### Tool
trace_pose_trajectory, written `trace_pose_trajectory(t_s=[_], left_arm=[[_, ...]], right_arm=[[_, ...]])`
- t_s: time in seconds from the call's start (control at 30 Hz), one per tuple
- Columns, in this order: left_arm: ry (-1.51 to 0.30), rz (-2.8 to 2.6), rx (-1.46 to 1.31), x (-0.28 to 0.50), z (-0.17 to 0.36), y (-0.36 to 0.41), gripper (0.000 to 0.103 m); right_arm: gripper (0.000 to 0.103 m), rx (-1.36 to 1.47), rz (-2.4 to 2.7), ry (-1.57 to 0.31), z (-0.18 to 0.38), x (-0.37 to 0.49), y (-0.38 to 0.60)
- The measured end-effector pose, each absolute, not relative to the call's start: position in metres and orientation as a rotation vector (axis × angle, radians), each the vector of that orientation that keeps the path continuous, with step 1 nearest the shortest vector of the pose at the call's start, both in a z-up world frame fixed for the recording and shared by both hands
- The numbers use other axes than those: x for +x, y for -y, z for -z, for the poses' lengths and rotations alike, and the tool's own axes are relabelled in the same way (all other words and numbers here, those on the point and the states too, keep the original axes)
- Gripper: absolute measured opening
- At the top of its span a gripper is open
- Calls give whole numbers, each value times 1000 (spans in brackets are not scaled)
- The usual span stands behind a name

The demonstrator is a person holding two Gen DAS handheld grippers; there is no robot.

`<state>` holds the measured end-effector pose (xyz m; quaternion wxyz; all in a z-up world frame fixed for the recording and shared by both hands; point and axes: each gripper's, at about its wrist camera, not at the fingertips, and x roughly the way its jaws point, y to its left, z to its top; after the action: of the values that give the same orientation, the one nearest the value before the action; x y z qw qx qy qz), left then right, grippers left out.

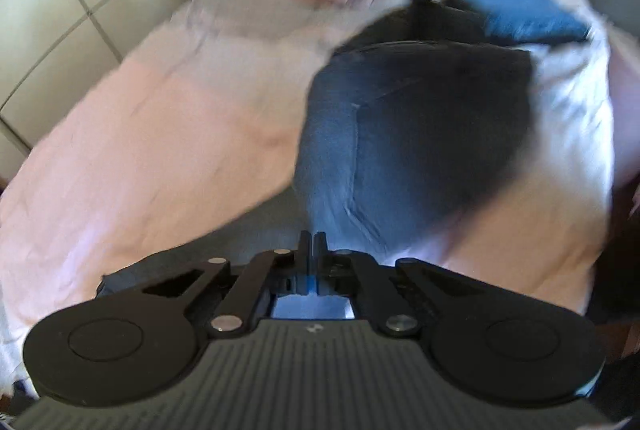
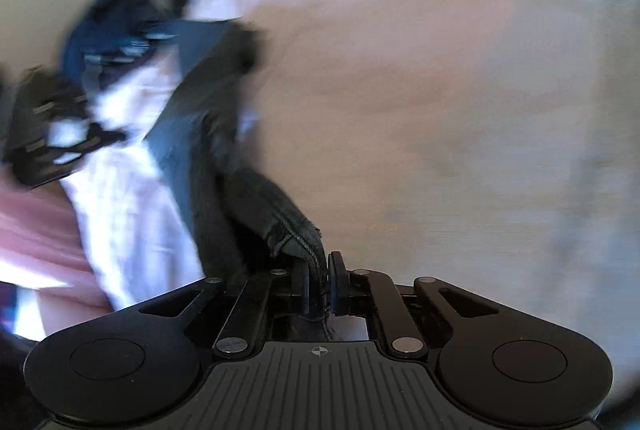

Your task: Fold clothes

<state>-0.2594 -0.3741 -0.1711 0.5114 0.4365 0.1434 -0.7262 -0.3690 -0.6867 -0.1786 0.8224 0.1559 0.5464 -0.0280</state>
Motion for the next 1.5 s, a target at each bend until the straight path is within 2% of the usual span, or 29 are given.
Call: trace_pose_trajectory(t_s=[0.1,0.2,0.3,0.33,0.4,0.43,0.47,0.5,0.53,0.6,0.67,0.7,0.77,0.8,0.93,1.0,1.03,1.13,1.23,1.43,1.5], left_arm=[[-372,1794,997,-302,174,375,0],[-427,1808,1019,-320,191,379,0],[-467,1749,1095,-308,211,377,5],[-473,1715,1119,-297,216,378,10],[-481,1636,1161,-270,224,378,27],[-470,1591,1178,-254,228,377,37],[-461,1547,1190,-235,230,379,40],[-453,1507,1200,-215,232,381,42],[-445,1468,1208,-196,234,384,50],[-413,1410,1215,-159,237,390,55],[-376,1394,1214,-126,242,404,68],[-360,1390,1213,-110,244,411,69],[-355,1421,1211,-80,254,431,70],[-362,1441,1215,-69,260,440,70],[-442,1543,1239,-33,290,476,70],[-533,1638,1241,-19,302,482,50],[-573,1682,1243,-13,307,485,25],[-515,1734,1260,-9,306,472,11],[-384,1710,1232,0,285,456,9],[1,1549,1255,-11,235,404,9],[-20,1542,1300,-25,243,377,8]], right_arm=[[7,219,261,-1193,146,-403,720],[9,154,404,-1218,163,-420,744],[11,97,442,-1260,195,-424,746],[12,64,457,-1272,198,-422,740],[25,-8,489,-1295,202,-419,726],[35,-64,505,-1305,204,-414,715],[44,-136,526,-1309,201,-410,704],[47,-177,545,-1303,197,-405,696],[51,-215,563,-1295,193,-400,688],[52,-285,590,-1276,183,-388,674],[56,-327,591,-1237,171,-373,660],[59,-301,573,-1209,167,-365,657],[71,-212,526,-1170,166,-345,654],[71,-150,498,-1160,169,-333,655],[72,89,373,-1159,207,-282,655],[72,121,321,-1180,233,-255,654],[72,124,295,-1190,245,-242,652],[72,88,224,-1225,278,-205,644],[72,-10,160,-1253,301,-175,638],[72,6,133,-1232,303,-160,650],[72,21,116,-1237,304,-162,651]])
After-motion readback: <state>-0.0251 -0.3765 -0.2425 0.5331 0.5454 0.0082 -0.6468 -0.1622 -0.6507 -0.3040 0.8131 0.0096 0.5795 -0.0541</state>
